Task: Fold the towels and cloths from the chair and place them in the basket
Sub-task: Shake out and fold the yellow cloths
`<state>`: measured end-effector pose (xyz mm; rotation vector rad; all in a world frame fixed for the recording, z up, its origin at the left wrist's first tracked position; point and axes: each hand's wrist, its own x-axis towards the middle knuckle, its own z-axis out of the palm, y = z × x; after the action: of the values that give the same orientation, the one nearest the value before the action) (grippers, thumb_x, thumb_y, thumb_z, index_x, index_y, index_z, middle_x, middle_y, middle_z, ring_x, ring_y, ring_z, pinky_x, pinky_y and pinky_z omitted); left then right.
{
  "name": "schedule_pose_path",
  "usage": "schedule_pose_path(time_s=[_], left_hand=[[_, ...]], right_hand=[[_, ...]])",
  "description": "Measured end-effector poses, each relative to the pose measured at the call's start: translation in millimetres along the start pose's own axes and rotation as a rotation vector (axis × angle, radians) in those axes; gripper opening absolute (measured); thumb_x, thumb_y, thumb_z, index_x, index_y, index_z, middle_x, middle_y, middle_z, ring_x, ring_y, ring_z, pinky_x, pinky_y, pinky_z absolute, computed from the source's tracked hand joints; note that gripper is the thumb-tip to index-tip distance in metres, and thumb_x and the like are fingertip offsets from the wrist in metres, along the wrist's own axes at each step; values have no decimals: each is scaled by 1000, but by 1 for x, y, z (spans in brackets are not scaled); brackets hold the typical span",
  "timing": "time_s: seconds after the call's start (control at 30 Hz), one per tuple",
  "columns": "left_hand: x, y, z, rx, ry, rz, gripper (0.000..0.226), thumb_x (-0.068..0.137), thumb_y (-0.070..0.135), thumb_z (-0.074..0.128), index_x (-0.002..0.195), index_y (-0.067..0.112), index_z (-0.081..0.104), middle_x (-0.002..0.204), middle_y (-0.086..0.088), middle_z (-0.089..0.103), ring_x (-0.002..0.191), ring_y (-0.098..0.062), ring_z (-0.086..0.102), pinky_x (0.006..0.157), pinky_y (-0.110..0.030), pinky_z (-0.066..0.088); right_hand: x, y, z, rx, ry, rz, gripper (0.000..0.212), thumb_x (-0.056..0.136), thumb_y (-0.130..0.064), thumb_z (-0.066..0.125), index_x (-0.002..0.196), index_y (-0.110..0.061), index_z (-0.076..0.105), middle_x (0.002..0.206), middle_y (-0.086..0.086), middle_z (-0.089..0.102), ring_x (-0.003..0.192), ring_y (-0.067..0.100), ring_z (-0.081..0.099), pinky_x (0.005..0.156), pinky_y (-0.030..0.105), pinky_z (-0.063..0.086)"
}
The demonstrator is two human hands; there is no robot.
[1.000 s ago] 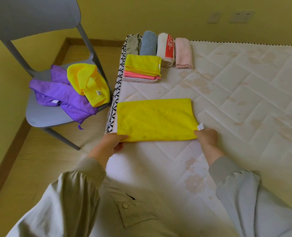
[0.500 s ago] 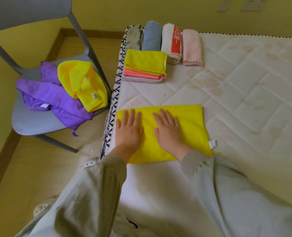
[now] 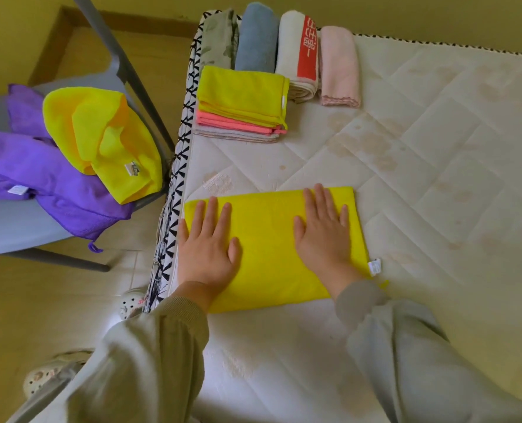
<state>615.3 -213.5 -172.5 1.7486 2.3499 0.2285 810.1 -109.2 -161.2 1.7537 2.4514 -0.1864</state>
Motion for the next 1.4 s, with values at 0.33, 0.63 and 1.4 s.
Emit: schedule_pose_path(time_s=[0.33, 0.63, 1.4], left_hand=[[1, -2, 2, -60, 26, -33, 67, 87, 47, 23, 151, 24, 23, 159, -3, 13, 147, -20, 4, 116, -51, 8], [0, 0, 1, -38, -5, -20, 66, 91, 47, 18, 153, 25, 13, 160, -2, 5, 147, -20, -5, 118, -49, 2], [9, 21, -78, -21, -381, -39, 74, 95, 34, 52, 152, 21, 7, 160, -7, -5, 146, -29, -10, 117, -54, 3]], right_hand=[[-23, -80, 1, 49, -25, -367, 58, 95, -41, 23, 151, -25, 18, 160, 2, 8, 147, 21, 5, 117, 48, 9], [3, 22, 4, 38, 60, -21, 65, 91, -42, 8, 152, -22, 11, 160, 1, 6, 147, 17, 1, 118, 43, 2], [-12, 16, -89, 687, 26, 224, 36, 79, -3, 61, 56, -15, 36, 59, 2, 41, 69, 25, 44, 57, 29, 21]])
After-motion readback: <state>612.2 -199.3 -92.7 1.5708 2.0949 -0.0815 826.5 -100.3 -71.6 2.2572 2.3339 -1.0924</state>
